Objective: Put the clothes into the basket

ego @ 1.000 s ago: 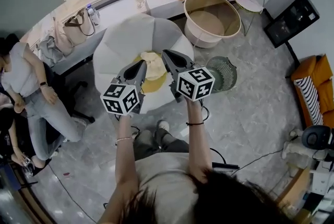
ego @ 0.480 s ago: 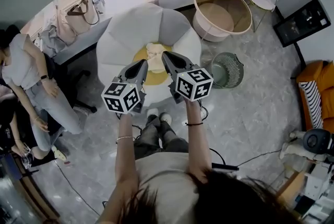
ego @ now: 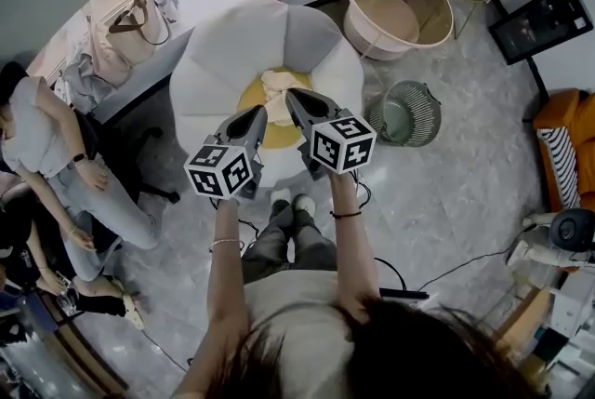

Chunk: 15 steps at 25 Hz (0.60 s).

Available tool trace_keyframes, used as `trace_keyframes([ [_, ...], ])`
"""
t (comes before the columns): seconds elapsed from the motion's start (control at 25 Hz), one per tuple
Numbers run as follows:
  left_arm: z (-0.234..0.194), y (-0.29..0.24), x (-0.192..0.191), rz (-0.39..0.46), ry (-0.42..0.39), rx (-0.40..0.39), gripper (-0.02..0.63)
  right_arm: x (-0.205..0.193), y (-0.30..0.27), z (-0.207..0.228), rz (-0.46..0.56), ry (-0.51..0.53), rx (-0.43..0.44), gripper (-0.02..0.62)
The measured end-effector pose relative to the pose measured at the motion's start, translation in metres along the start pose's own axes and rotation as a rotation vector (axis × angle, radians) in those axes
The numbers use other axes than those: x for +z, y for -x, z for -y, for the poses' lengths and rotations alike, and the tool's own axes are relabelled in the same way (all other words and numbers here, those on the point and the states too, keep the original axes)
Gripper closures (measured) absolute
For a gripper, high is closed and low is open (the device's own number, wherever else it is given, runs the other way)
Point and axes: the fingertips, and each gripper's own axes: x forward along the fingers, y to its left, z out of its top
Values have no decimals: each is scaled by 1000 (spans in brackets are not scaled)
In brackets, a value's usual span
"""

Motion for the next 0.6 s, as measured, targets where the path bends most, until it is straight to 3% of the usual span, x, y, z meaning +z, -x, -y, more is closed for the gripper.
trace_keyframes([
  [0.44,-32,-31,-8,-52,56,-6,595,-17,-37,34,-115,24,-12,586],
  [0.6,-46,-43,-30,-136,25,10,595,-33,-51,48,-162,20,-6,586],
])
